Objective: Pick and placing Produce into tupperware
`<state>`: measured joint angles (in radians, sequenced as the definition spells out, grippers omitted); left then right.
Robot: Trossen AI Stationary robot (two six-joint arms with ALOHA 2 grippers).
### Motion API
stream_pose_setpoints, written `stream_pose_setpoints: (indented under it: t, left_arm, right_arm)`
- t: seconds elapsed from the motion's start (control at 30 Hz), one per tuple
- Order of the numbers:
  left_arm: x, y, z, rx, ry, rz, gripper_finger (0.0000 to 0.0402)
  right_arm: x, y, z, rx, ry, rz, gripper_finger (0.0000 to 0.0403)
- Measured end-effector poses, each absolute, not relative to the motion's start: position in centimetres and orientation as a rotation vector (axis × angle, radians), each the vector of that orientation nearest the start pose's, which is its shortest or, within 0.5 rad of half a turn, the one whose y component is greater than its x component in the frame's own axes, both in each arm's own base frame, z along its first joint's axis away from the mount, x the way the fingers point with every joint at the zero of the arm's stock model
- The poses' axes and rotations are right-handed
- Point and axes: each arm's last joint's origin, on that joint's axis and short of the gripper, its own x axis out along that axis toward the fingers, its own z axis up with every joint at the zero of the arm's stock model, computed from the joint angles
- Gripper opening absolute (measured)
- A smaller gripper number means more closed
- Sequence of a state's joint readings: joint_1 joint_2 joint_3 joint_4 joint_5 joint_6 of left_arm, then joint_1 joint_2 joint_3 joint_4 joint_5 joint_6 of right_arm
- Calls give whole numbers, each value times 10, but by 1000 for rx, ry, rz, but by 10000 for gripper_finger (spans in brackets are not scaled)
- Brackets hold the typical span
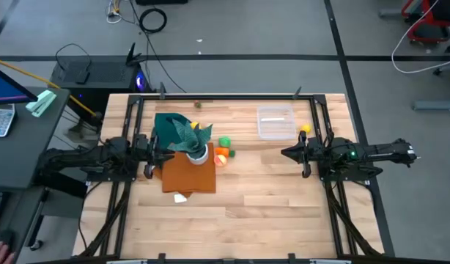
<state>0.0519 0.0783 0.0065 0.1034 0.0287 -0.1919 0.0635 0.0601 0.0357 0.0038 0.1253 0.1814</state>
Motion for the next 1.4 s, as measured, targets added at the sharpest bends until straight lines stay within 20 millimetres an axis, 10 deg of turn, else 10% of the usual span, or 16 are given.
stream_pose_setpoints:
  t: [1.4]
  left_arm:
    - [102, 4, 170, -191, -34, 20, 89]
  right_arm:
    - [99, 3, 171, 179, 15, -64, 1]
